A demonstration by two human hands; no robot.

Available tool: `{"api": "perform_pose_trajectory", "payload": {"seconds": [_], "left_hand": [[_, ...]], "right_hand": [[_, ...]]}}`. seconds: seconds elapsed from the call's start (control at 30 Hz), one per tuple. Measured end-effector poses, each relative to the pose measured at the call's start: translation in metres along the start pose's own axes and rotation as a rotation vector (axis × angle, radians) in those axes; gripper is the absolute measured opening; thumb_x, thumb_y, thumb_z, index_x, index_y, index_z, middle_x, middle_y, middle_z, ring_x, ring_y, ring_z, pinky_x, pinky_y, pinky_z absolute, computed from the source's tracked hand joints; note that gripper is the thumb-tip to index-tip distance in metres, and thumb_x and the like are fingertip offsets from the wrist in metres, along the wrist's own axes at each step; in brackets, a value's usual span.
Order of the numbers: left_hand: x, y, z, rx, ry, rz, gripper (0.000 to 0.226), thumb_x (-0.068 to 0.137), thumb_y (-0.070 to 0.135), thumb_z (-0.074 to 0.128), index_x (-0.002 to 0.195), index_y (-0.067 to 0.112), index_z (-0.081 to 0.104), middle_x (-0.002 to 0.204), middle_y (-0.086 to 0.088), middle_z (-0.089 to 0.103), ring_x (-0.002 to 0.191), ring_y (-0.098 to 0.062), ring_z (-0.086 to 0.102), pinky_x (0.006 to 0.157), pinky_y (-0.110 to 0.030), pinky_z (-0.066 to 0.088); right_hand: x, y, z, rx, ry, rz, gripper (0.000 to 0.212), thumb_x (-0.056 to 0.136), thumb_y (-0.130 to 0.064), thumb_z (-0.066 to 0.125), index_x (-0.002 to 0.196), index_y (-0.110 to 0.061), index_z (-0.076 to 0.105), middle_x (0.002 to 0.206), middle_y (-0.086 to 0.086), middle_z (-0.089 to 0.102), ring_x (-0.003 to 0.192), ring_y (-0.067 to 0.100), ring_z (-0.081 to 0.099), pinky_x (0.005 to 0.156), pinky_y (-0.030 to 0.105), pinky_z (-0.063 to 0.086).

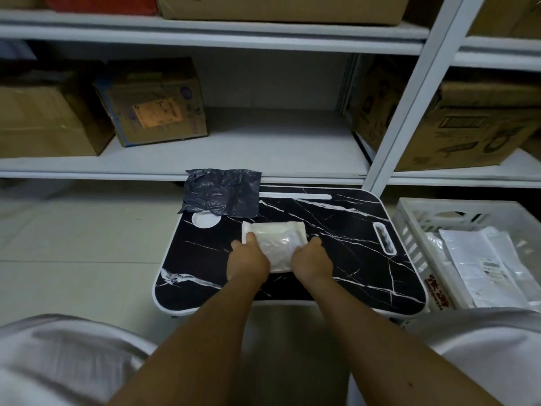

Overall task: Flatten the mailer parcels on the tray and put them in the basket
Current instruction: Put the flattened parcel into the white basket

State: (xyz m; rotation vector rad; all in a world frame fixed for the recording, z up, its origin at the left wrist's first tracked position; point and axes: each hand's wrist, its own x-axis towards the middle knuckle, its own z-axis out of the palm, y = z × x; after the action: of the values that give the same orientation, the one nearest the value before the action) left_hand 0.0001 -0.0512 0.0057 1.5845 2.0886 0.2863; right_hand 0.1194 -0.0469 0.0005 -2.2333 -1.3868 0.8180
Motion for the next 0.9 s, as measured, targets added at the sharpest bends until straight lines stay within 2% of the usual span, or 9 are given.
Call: {"api": "perform_pose_trajectory", "payload": {"seconds": [0.27, 0.4, 0.57, 0.73, 0.83, 0.9], "left_hand": [[-0.019, 0.050, -0.020, 0.027, 0.041, 0.163, 0.045, 0.090, 0.010, 0.043, 0.134, 0.015, 0.033, 0.126, -0.018, 0.037, 0.107, -0.036, 0.050, 0.090, -0.041, 0.044], [-0.032, 0.091, -0.018, 0.019, 0.034, 0.250, 0.048, 0.090, 0.010, 0.048, 0.136, 0.017, 0.033, 0.125, -0.017, 0.038, 0.106, -0.034, 0.051, 0.090, -0.040, 0.046], [-0.051, 0.153, -0.011, 0.002, 0.015, 0.355, 0.049, 0.091, 0.008, 0.048, 0.138, 0.013, 0.033, 0.128, -0.018, 0.038, 0.108, -0.034, 0.050, 0.088, -0.038, 0.044], [-0.070, 0.215, 0.006, 0.034, -0.032, 0.478, 0.042, 0.091, 0.010, 0.045, 0.133, 0.009, 0.040, 0.128, -0.017, 0.036, 0.108, -0.036, 0.049, 0.093, -0.039, 0.044], [-0.079, 0.247, 0.019, 0.056, -0.087, 0.539, 0.039, 0.091, 0.008, 0.044, 0.131, 0.007, 0.044, 0.129, -0.019, 0.039, 0.110, -0.036, 0.049, 0.093, -0.037, 0.042], [-0.085, 0.268, 0.034, 0.049, -0.161, 0.568, 0.039, 0.090, 0.007, 0.044, 0.129, 0.007, 0.048, 0.129, -0.020, 0.042, 0.111, -0.037, 0.050, 0.092, -0.037, 0.043]], "right_hand": [[0.004, -0.004, -0.072, -0.006, 0.044, -0.072, 0.041, 0.098, -0.020, 0.040, 0.137, -0.010, 0.032, 0.129, 0.019, 0.049, 0.113, 0.037, 0.053, 0.079, 0.036, 0.037], [0.014, 0.007, -0.124, -0.056, 0.013, -0.058, 0.047, 0.097, -0.017, 0.044, 0.141, -0.011, 0.030, 0.133, 0.018, 0.050, 0.120, 0.036, 0.050, 0.093, 0.039, 0.041], [0.030, 0.032, -0.189, -0.038, 0.091, 0.007, 0.050, 0.097, -0.013, 0.045, 0.144, -0.007, 0.027, 0.135, 0.020, 0.049, 0.121, 0.036, 0.050, 0.095, 0.041, 0.042], [0.041, 0.076, -0.244, 0.024, 0.162, 0.063, 0.049, 0.098, -0.011, 0.043, 0.144, -0.001, 0.029, 0.135, 0.021, 0.049, 0.121, 0.036, 0.050, 0.091, 0.038, 0.044], [0.047, 0.112, -0.264, 0.058, 0.200, 0.117, 0.044, 0.097, -0.013, 0.047, 0.138, 0.000, 0.037, 0.131, 0.021, 0.052, 0.116, 0.036, 0.053, 0.075, 0.034, 0.043], [0.047, 0.142, -0.273, 0.084, 0.221, 0.148, 0.046, 0.095, -0.015, 0.052, 0.137, 0.000, 0.039, 0.131, 0.020, 0.053, 0.116, 0.036, 0.053, 0.077, 0.032, 0.042]]}}
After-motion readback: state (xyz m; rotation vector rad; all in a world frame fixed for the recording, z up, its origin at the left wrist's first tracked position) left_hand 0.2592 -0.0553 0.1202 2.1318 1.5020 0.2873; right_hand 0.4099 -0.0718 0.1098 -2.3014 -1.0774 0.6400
